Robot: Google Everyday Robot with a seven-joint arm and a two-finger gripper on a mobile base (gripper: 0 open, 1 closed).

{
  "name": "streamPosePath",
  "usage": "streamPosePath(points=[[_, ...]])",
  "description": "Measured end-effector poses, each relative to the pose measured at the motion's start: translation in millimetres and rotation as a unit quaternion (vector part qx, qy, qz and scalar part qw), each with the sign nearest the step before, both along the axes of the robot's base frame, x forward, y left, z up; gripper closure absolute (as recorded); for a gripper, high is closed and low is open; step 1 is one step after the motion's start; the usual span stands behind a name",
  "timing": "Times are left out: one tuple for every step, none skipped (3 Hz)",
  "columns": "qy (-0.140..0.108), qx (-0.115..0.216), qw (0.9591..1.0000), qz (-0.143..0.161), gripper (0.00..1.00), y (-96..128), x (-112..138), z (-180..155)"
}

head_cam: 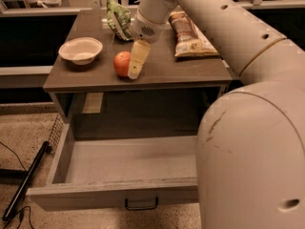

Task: Place apple into top drawer

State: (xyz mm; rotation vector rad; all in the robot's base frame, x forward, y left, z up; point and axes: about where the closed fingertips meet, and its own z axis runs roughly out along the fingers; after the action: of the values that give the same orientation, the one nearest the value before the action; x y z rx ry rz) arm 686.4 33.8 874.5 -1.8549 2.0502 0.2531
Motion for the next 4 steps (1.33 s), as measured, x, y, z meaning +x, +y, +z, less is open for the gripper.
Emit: streamPosePath(points=[[0.019, 0.012, 0.9997, -0.002, 0.0, 22, 5, -14], [0.04, 0.023, 0.9989, -0.01, 0.18, 37, 6, -28], [0.051, 0.049, 0.9973, -0.019, 0.42, 52, 2, -29], [0.071, 0.079, 0.9936, -0.036, 0.65, 50, 2, -31]])
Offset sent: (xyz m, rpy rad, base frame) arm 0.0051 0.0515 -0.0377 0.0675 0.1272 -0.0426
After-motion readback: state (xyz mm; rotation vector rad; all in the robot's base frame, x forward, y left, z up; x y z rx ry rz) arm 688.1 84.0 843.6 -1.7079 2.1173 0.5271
